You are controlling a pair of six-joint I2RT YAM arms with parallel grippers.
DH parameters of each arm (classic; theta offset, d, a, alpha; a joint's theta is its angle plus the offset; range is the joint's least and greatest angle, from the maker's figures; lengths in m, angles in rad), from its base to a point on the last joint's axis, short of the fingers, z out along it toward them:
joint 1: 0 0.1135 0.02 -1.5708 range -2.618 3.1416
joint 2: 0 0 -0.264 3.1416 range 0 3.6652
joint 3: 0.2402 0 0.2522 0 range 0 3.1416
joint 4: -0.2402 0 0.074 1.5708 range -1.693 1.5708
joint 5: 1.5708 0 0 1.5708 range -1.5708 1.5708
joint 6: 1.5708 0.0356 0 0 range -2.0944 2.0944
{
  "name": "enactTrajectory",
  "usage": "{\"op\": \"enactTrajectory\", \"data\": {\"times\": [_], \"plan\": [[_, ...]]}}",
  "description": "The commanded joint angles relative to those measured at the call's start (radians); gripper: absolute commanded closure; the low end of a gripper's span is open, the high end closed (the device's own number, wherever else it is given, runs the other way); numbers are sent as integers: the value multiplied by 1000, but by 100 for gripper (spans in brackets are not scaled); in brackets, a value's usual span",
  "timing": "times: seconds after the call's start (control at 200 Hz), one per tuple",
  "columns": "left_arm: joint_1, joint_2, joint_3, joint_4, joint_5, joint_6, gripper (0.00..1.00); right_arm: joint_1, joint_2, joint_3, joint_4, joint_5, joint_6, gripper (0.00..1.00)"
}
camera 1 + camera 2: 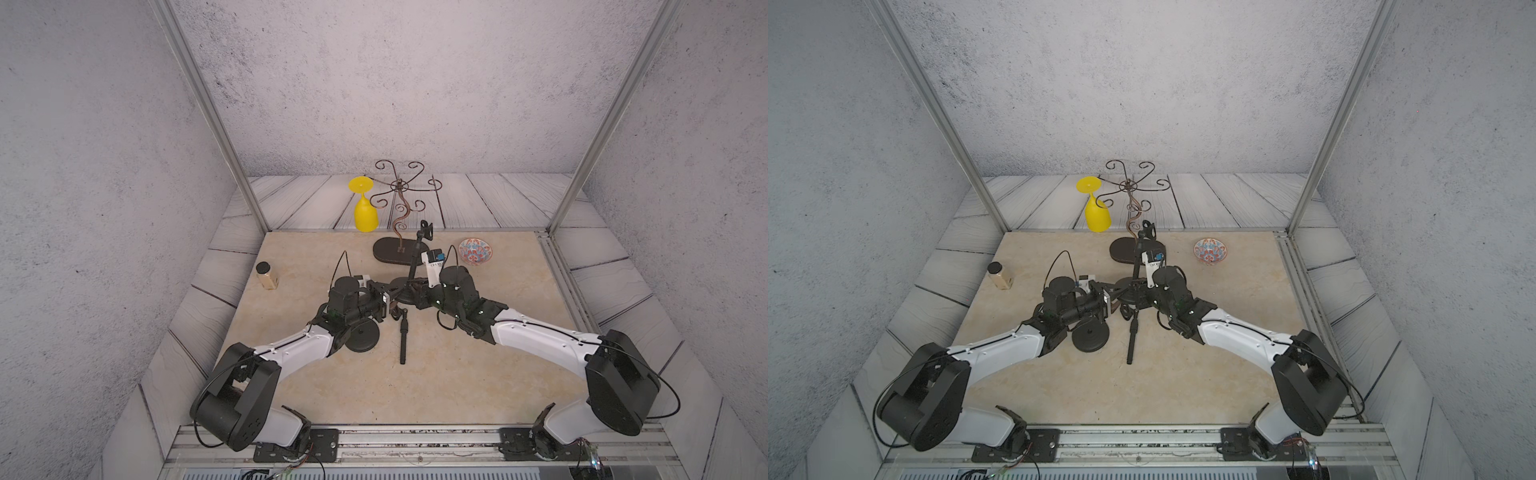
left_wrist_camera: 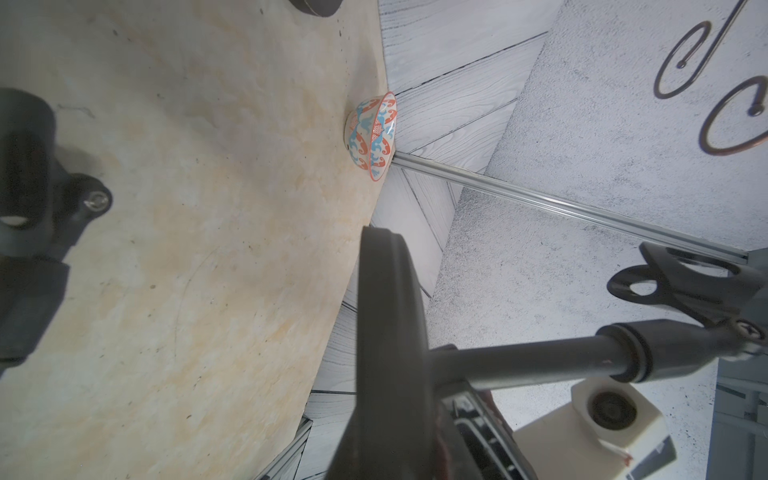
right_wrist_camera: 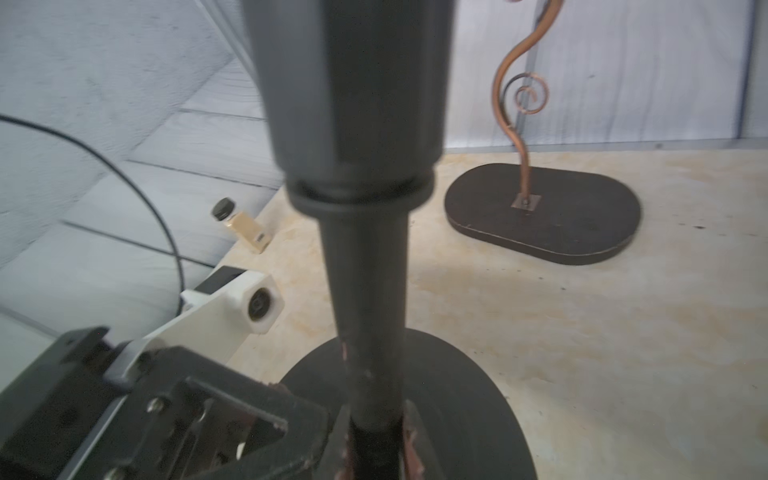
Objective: Assemble a microphone stand
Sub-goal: Screw the microphone stand pole into the microphone stand base.
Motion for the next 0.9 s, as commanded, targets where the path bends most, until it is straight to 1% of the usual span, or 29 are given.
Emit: {"op": "enactTrajectory", "data": {"times": [0.0, 0.025, 0.06, 0.085, 0.125, 0.15, 0.195, 0.225, 0.3, 0.35, 0.465, 0.54, 0.601, 0.731, 0.896], "plan": [[-23, -21, 18, 131, 78, 10, 100, 72, 42, 88, -76, 126, 103, 100], [-23, -20, 18, 131, 80, 9, 100, 73, 38, 87, -78, 122, 106, 100], [-23, -20, 16, 132, 80, 9, 100, 71, 22, 77, -77, 119, 97, 92], [-22, -21, 14, 132, 80, 9, 100, 71, 8, 64, -70, 107, 80, 82], [-22, -22, 12, 132, 80, 9, 100, 67, -24, 41, -52, 75, 33, 64], [-22, -23, 12, 132, 78, 8, 100, 63, -46, 23, -43, 51, 7, 56], [-21, -23, 10, 132, 76, 8, 100, 51, -90, -13, -24, -16, -49, 47], [-20, -24, 10, 132, 76, 8, 100, 40, -118, -36, -14, -77, -82, 44], [-19, -25, 9, 135, 79, 7, 100, -2, -173, -87, 7, -211, -159, 43], [-19, -27, 7, 137, 81, 6, 100, -47, -195, -124, 33, -320, -181, 43], [-19, -34, -2, 135, 81, 0, 100, -185, -195, -204, 196, -596, -148, 45], [-18, -38, -7, 143, 79, -8, 100, -243, -173, -233, 307, -706, -130, 47], [-19, -42, -8, 146, 78, -13, 100, -262, -149, -222, 319, -746, -156, 49], [-19, -55, -4, 129, 77, -14, 100, -272, -100, -153, 223, -755, -237, 53], [-19, -67, 7, 90, 71, 6, 100, -280, -38, -108, 236, -804, -234, 60]]}}
